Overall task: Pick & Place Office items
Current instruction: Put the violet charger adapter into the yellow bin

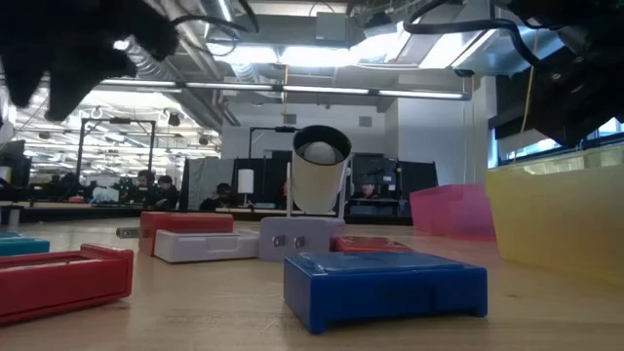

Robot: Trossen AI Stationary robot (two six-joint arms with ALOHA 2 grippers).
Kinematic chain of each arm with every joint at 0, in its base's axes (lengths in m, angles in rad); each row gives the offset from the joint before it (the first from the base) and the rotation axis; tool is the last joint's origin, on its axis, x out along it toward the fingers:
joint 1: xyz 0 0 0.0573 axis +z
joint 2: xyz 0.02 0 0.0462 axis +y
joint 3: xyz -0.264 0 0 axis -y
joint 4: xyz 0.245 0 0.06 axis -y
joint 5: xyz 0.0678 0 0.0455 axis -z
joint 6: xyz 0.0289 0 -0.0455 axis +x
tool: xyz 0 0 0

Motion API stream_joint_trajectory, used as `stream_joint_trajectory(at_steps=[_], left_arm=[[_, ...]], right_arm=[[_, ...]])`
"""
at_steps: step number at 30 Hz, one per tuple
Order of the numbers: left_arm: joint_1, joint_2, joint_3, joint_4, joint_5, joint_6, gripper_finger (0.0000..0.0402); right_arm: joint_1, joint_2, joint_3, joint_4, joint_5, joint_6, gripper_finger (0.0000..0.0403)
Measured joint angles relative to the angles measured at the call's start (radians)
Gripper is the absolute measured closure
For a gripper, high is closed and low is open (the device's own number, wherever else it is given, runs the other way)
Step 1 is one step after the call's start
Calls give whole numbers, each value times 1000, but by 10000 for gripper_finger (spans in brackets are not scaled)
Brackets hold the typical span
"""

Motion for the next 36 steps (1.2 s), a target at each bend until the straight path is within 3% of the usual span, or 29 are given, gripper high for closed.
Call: stream_joint_trajectory(at_steps=[9,15,26,32,36], left_arm=[[-76,1,-179,114,27,71,173],[-80,2,-292,289,71,40,173],[-71,2,-393,389,62,-28,177],[-71,2,-394,391,63,-36,224],[-71,1,-393,390,71,-62,275]], right_arm=[[-1,-45,-3,-63,9,-73,165],[-1,-76,-3,-194,1,-112,166],[-9,-217,-3,-218,3,-6,194],[-10,-339,-3,-216,11,57,206],[-10,-409,-2,-202,87,104,212]])
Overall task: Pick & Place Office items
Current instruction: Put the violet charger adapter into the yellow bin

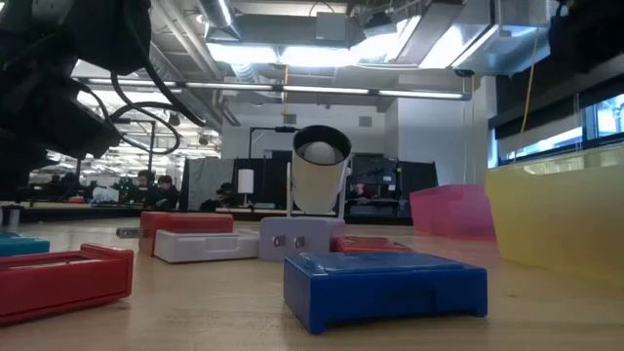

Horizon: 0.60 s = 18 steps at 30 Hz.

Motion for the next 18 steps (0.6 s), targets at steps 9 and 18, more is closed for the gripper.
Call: stream_joint_trajectory(at_steps=[9,18], left_arm=[[0,0,77,0,12,-23,277],[32,0,338,-6,-149,142,275]], right_arm=[[0,-85,0,79,251,4,218],[-28,-95,1,187,752,-94,218]])
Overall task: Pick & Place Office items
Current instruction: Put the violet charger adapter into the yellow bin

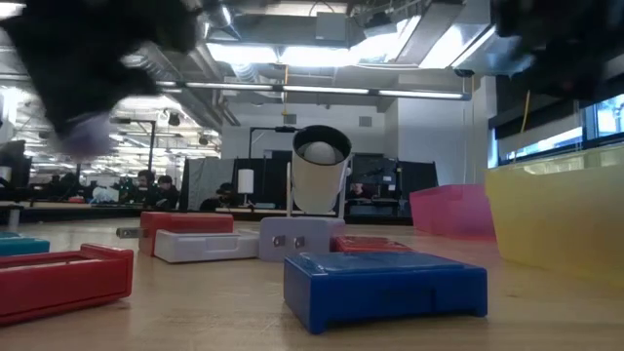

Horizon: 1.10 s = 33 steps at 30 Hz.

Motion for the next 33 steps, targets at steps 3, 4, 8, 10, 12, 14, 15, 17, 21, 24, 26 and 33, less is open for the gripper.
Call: stream_joint_trajectory(at_steps=[3,4,8,10,12,14,15,17,21,24,26,33], left_arm=[[32,0,100,-4,-125,71,274],[43,0,131,-6,-171,94,274],[91,0,245,-4,-390,186,273],[116,0,282,14,-497,242,273],[144,0,311,63,-585,287,273],[175,0,322,160,-601,320,273],[190,0,323,219,-581,330,273],[217,0,323,345,-499,339,273],[254,0,323,558,-328,340,272],[270,0,323,637,-297,341,272],[275,1,322,660,-295,342,272],[284,6,323,701,-290,346,272]], right_arm=[[-37,1,0,94,200,-53,218],[-55,1,0,133,226,-62,218],[-129,7,0,284,209,-86,218],[-155,22,0,355,183,-140,213],[-175,44,0,453,157,-203,201],[-185,72,1,559,147,-298,183],[-188,84,1,613,147,-369,174],[-190,108,1,718,145,-551,158],[-190,145,1,856,145,-951,141],[-190,162,2,939,137,-1125,141],[-190,171,2,979,137,-1175,143],[-197,198,1,1038,36,-1172,149]])
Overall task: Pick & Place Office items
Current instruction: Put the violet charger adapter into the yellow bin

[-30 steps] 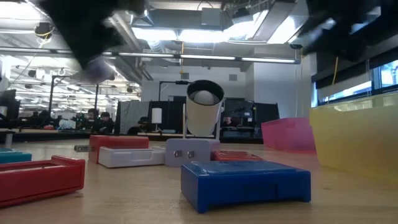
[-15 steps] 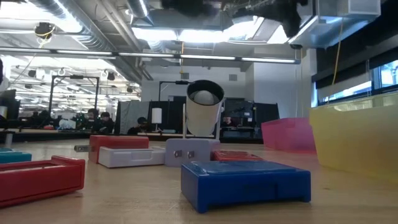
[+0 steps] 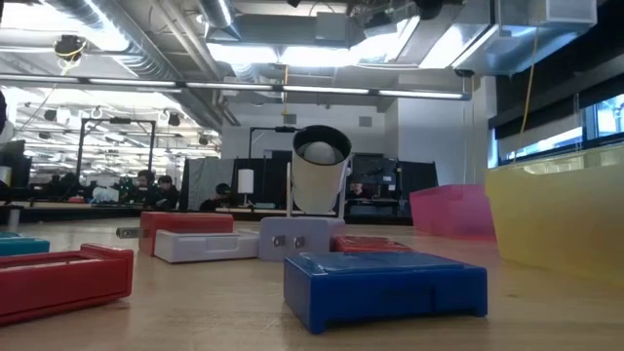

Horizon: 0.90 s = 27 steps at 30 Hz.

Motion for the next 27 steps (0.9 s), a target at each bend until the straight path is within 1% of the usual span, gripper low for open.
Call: stream_joint_trajectory(at_steps=[3,5,8,13,20,27], left_arm=[[8,0,0,37,9,21,272],[15,0,-2,36,32,30,272],[23,0,-2,23,40,20,272],[29,0,0,11,72,-3,272],[29,0,0,9,69,-11,272],[29,0,1,-26,71,-55,272]], right_arm=[[-5,23,0,13,-37,41,149],[-7,40,0,25,-28,45,149],[-7,55,0,54,-13,33,149],[-9,59,-2,95,-27,29,149],[-24,59,-2,88,-29,35,151],[-31,45,-2,53,-29,33,172]])
